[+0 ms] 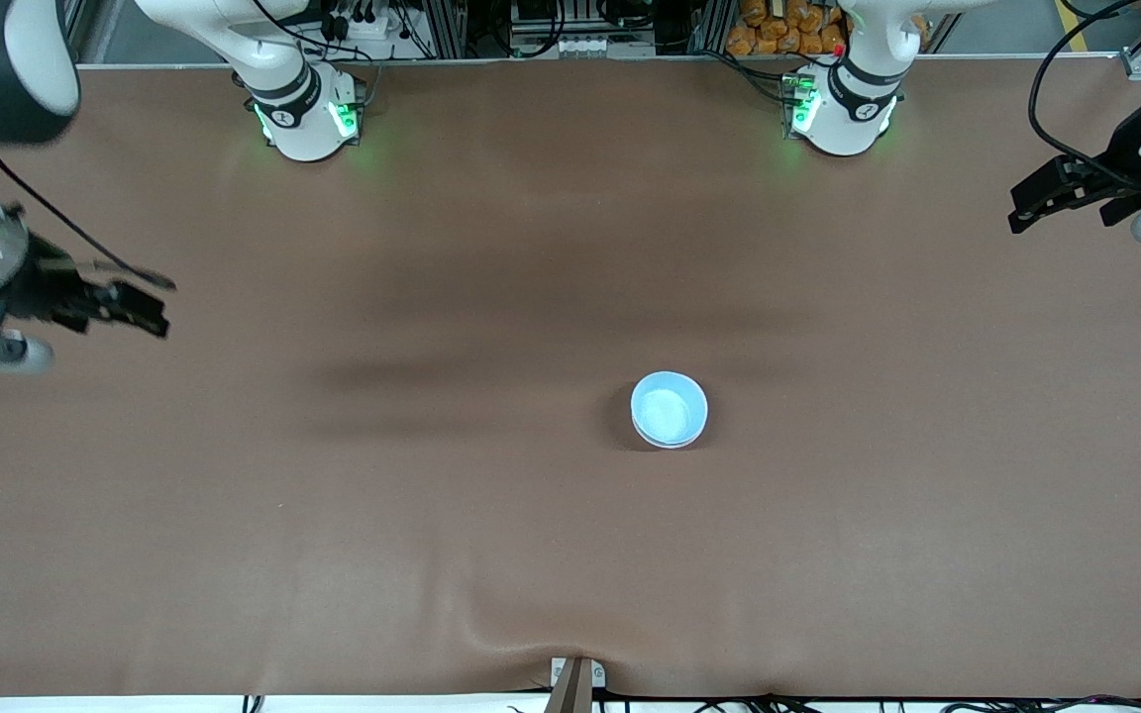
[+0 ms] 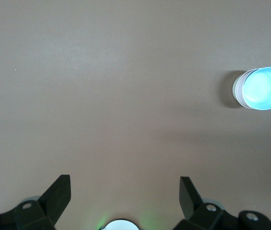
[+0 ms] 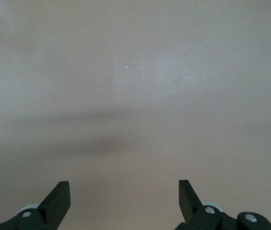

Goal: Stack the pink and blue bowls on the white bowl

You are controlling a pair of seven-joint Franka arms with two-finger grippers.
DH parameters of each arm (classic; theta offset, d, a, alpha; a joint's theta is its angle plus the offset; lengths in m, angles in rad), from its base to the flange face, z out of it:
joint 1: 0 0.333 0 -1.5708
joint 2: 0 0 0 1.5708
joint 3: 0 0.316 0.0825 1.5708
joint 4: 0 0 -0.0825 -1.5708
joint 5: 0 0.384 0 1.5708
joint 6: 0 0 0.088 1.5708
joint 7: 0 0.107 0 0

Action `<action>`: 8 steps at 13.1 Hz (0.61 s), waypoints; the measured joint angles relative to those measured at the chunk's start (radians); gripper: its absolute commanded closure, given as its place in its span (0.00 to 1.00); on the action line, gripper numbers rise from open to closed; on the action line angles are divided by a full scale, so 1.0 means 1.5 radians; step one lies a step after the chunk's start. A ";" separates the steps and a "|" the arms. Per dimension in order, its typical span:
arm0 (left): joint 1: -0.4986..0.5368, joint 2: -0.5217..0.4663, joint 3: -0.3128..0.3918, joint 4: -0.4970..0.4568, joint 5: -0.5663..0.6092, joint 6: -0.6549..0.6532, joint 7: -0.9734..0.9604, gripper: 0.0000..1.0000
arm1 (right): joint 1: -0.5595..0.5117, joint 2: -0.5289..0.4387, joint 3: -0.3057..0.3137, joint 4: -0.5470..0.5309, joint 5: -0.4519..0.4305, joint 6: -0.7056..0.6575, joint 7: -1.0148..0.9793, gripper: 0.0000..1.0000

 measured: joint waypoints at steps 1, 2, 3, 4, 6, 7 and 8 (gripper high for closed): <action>0.000 0.000 -0.002 0.000 0.000 0.000 0.000 0.00 | -0.002 -0.018 0.002 -0.005 -0.007 -0.009 -0.013 0.00; 0.000 0.000 -0.003 0.000 0.000 0.000 0.000 0.00 | -0.008 -0.030 0.003 -0.007 -0.010 -0.017 -0.026 0.00; 0.000 0.000 -0.003 0.000 0.000 0.000 0.000 0.00 | -0.019 -0.038 0.006 -0.009 -0.010 -0.023 -0.040 0.00; 0.000 0.000 -0.003 0.000 0.000 0.000 0.000 0.00 | -0.033 -0.044 0.010 -0.009 -0.010 -0.029 -0.050 0.00; 0.000 0.000 -0.003 0.000 0.000 0.000 0.000 0.00 | -0.065 -0.052 0.029 -0.010 -0.010 -0.032 -0.059 0.00; 0.000 0.000 -0.003 0.000 0.000 0.000 0.000 0.00 | -0.088 -0.053 0.052 -0.010 -0.010 -0.032 -0.059 0.00; 0.000 0.000 -0.003 0.000 0.000 0.000 0.000 0.00 | -0.110 -0.055 0.076 -0.009 -0.010 -0.033 -0.059 0.00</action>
